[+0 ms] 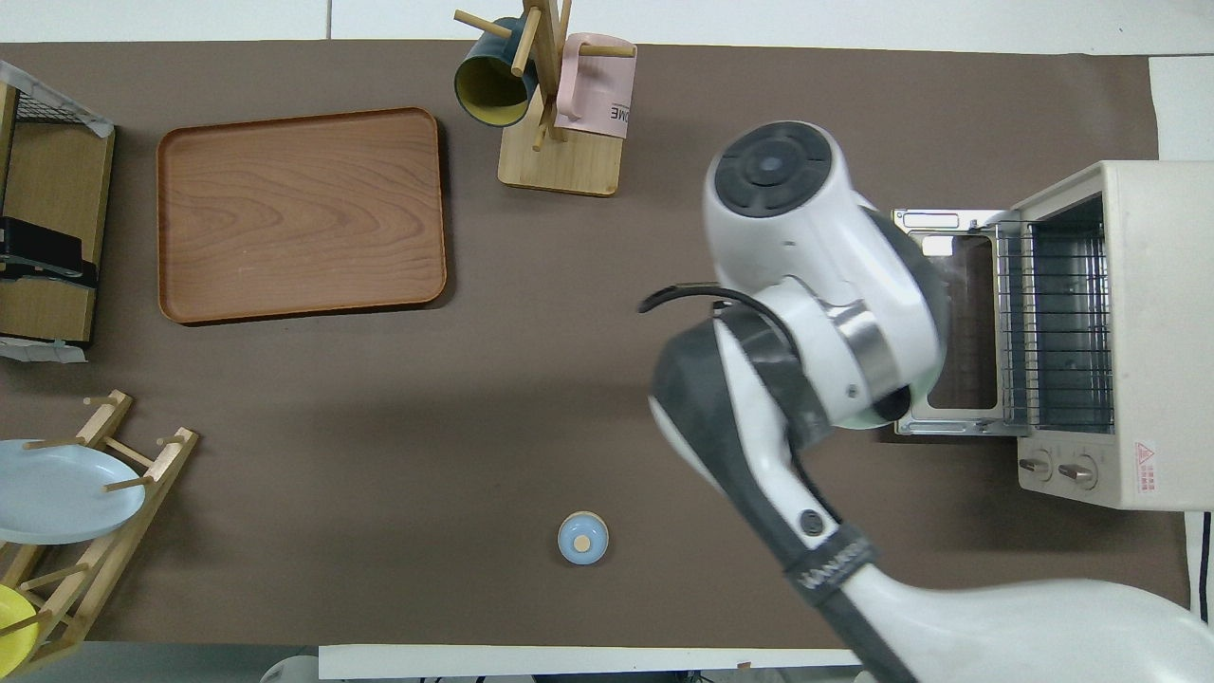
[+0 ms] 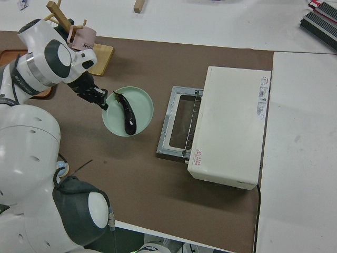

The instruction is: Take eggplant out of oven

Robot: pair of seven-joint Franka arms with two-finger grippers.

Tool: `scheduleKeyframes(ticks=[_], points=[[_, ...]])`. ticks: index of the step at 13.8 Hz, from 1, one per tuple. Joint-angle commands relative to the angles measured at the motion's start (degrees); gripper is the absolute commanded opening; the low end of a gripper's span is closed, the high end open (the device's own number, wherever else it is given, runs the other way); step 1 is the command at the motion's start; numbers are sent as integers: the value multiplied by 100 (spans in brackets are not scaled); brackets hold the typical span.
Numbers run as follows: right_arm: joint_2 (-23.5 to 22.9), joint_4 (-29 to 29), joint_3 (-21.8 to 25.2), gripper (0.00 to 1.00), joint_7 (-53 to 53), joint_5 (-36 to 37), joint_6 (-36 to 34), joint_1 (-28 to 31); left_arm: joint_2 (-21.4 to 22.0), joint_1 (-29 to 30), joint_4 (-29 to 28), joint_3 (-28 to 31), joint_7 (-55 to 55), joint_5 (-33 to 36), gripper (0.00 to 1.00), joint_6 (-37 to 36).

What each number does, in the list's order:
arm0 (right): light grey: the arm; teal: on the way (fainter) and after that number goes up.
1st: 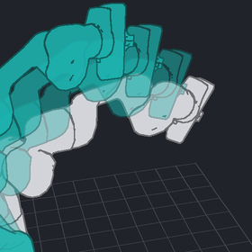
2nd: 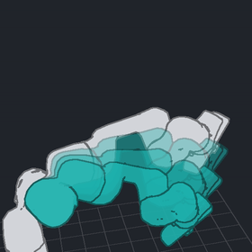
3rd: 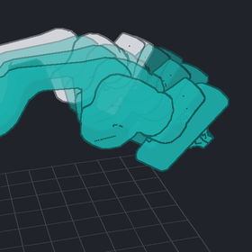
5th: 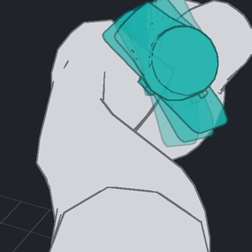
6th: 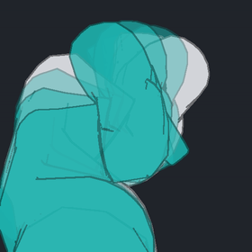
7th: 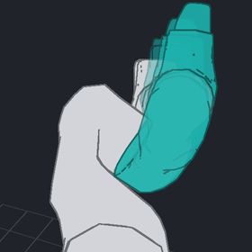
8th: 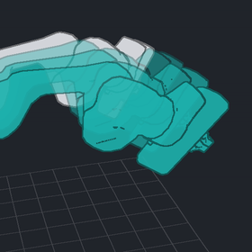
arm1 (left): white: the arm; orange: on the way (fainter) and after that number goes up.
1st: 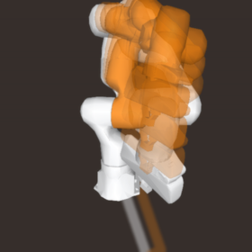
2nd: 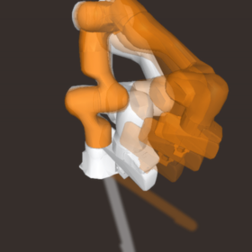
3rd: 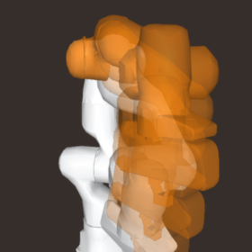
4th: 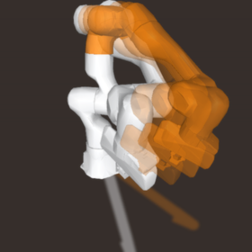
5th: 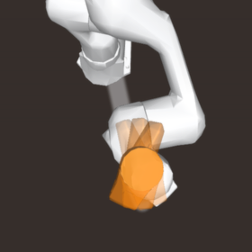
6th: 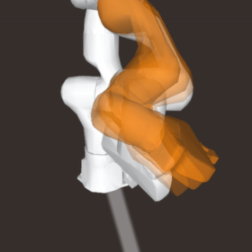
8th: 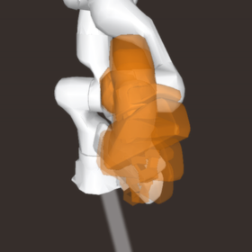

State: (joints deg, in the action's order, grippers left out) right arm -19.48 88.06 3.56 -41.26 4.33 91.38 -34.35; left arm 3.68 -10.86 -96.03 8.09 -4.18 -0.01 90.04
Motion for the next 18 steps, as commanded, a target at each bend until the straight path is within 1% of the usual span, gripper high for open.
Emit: scheduleKeyframes(ticks=[1,2,3,4,5,6,7,8,9,10,11,12,13,14,15,16,17,18], points=[[-2309,-2910,-178,0,-1064,-327,-342,-396,45,13,-3,-9,-22,97,100,-92],[-2706,-3256,-406,0,-1538,-345,77,-440,45,13,-3,-9,-22,97,100,-92],[-2937,-3286,-574,0,-1899,-336,630,-502,45,13,6,-9,-22,106,100,-92],[-3122,-3277,-593,4,-2146,-345,992,-607,45,13,6,-9,-22,97,100,-92],[-3202,-3277,-602,18,-2305,-345,1187,-695,45,22,-3,-9,-22,97,100,-92],[-3194,-3286,-602,35,-2368,-354,1128,-748,45,13,6,-1,-22,106,100,-92],[-3150,-3295,-628,37,-2369,-362,997,-688,36,22,6,-1,-13,106,100,-48],[-2976,-3330,-663,44,-2343,-415,708,-557,36,31,58,17,-100,63,100,-65],[-2591,-3321,-681,49,-2229,-424,366,-364,80,-56,-37,-27,-475,45,100,-39],[-2126,-3269,-663,52,-1828,-433,76,-136,280,-179,-465,-88,-1114,27,100,231],[-1721,-2990,-646,55,-1215,-398,-49,102,578,-589,-1156,-149,-1860,27,100,1034],[-1134,-2317,-637,54,-686,-372,-103,356,738,-993,-1764,-159,-2450,18,100,1668],[-641,-1528,-637,47,-168,-371,71,733,704,-1537,-2196,-159,-3222,18,100,2223],[-193,-597,-637,36,542,-380,447,1172,513,-1969,-2435,-159,-3900,18,100,2707],[125,230,-637,22,1211,-380,781,1455,206,-2330,-2533,-159,-4507,18,100,3121],[337,847,-637,14,1591,-380,1159,1692,-223,-2768,-2517,-159,-5078,18,100,3560],[583,1567,-619,5,1752,-337,1589,1886,-645,-3103,-2456,-159,-5606,18,100,4078],[820,2262,-619,2,2041,-84,2011,2184,-1119,-3377,-2360,-159,-6090,18,100,4596]])
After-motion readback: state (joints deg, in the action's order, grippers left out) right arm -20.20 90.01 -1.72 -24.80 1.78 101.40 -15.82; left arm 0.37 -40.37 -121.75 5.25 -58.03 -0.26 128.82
